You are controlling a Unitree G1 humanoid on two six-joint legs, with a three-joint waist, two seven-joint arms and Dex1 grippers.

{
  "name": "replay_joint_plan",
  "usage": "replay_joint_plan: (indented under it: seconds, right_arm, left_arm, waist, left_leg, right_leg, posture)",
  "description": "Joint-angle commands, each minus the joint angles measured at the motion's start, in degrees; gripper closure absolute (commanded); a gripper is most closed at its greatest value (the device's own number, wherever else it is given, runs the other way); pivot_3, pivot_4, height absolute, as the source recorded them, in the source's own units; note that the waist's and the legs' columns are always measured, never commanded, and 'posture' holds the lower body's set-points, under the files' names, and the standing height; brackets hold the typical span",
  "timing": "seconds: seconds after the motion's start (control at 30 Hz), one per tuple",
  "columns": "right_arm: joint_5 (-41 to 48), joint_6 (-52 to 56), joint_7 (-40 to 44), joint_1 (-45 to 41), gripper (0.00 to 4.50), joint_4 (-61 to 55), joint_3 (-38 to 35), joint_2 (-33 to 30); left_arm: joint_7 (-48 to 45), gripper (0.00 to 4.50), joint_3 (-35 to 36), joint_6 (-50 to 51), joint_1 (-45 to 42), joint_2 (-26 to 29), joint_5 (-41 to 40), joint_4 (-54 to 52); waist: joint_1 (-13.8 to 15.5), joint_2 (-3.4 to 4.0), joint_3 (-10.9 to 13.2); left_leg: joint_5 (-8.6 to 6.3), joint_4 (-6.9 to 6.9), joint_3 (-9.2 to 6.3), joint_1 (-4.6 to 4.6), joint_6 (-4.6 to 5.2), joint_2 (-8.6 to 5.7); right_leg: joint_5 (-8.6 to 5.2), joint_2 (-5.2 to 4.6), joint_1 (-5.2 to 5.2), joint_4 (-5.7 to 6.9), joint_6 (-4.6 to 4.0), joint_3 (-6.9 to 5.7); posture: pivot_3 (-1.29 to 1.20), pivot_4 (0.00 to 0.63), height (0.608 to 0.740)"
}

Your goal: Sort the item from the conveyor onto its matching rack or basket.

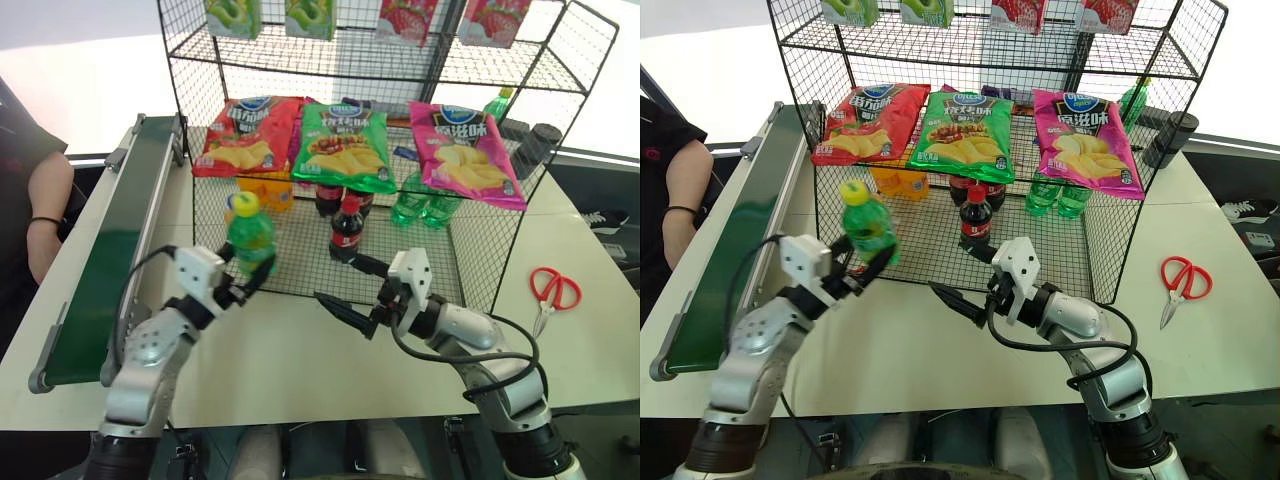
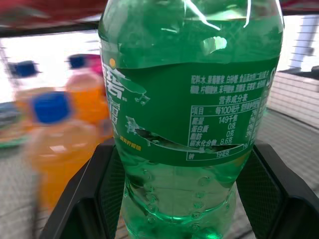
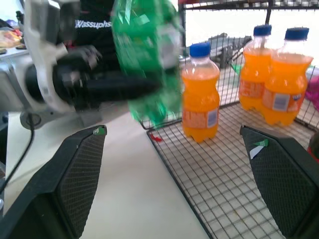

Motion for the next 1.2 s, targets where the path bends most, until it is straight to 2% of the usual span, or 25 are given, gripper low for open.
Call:
replay_joint_plan:
  seconds: [0.03,0.4,0.67,0.77,0.8,0.83,0.97,1.03,1.1,1.2]
  right_arm:
    - [2.2,1.0,-0.9,-1.0,0.0,-3.4,-1.2,0.4]
    - [2.5,2.0,-4.2,0.8,0.0,-5.4,-1.6,0.6]
    - [2.1,2.9,-4.9,1.5,0.0,-4.8,-1.5,0.0]
    - [2.9,3.2,-4.5,1.8,0.89,-5.1,-1.6,-0.1]
    - [3.0,3.2,-4.5,1.7,1.33,-5.2,-1.7,0.0]
    - [3.1,3.0,-4.5,1.5,1.48,-5.2,-1.8,0.1]
    - [2.6,2.4,-4.8,1.2,1.48,-5.2,-2.0,0.2]
    - [2.8,2.3,-5.4,0.5,1.48,-5.0,-2.7,0.8]
    - [2.3,1.7,-6.5,0.0,1.48,-4.6,-3.6,1.1]
    - [0.1,-0.3,-8.8,0.1,1.48,-3.8,-5.3,1.3]
  left_arm:
    - [-4.4,1.84,-3.8,-2.2,-3.6,-1.2,0.6,0.7]
    - [-18.2,1.84,-9.4,-5.7,-11.4,-3.0,0.7,10.5]
    - [-22.3,1.84,-10.1,-6.1,-14.1,-3.8,1.3,12.5]
    - [-22.6,1.84,-10.0,-5.9,-14.2,-4.1,1.7,12.2]
    - [-22.6,1.84,-10.1,-5.8,-14.1,-4.1,1.8,12.1]
    - [-22.7,1.84,-10.1,-5.6,-14.1,-4.2,1.9,12.0]
    - [-22.7,1.84,-10.1,-4.9,-13.9,-4.4,1.9,11.7]
    - [-22.6,0.8,-10.2,-2.8,-13.6,-4.2,1.4,11.4]
    - [-21.9,0.02,-9.9,-1.6,-13.3,-4.0,1.6,11.6]
    - [-21.2,0.02,-8.8,-2.1,-12.2,-3.1,2.5,12.3]
  waist:
    - [0.0,0.0,0.0]
    - [0.2,0.0,0.0]
    - [0.2,0.0,0.0]
    - [0.1,0.0,0.0]
    - [0.1,0.0,0.0]
    - [0.1,0.0,0.0]
    - [0.2,0.0,0.0]
    - [0.2,0.0,0.0]
    - [0.2,0.0,0.0]
    - [0.2,0.0,0.0]
  left_leg:
    - [0.0,0.02,0.0,0.0,0.0,0.0]
    - [-0.01,0.15,-0.07,0.03,0.05,0.09]
    - [-0.01,0.24,-0.18,0.06,0.05,0.28]
    - [-0.01,0.24,-0.19,0.07,0.05,0.32]
    - [-0.01,0.24,-0.19,0.07,0.05,0.32]
    - [-0.01,0.24,-0.2,0.07,0.05,0.33]
    - [-0.01,0.24,-0.2,0.08,0.05,0.34]
    - [-0.01,0.25,-0.2,0.07,0.05,0.34]
    - [0.0,0.25,-0.2,0.08,0.05,0.34]
    - [0.0,0.26,-0.2,0.08,0.05,0.33]
  right_leg:
    - [0.0,0.01,0.01,0.01,0.0,-0.01]
    - [0.04,0.52,0.12,0.02,0.11,-0.04]
    - [0.06,0.84,0.21,0.05,0.15,-0.02]
    - [0.06,0.89,0.2,0.05,0.15,-0.02]
    - [0.06,0.9,0.2,0.05,0.15,-0.02]
    - [0.06,0.9,0.2,0.06,0.15,-0.02]
    - [0.06,0.9,0.21,0.06,0.15,-0.02]
    - [0.06,0.91,0.21,0.06,0.15,-0.02]
    - [0.06,0.91,0.21,0.06,0.15,-0.02]
    - [0.06,0.9,0.22,0.07,0.15,-0.02]
  posture:
    - [0.0,0.15,0.74]
    - [0.0,0.15,0.74]
    - [0.0,0.15,0.74]
    - [0.0,0.15,0.74]
    - [0.0,0.15,0.74]
    - [0.0,0.15,0.74]
    - [0.0,0.15,0.74]
    - [0.0,0.15,0.74]
    - [0.0,0.15,0.74]
    - [0.0,0.15,0.74]
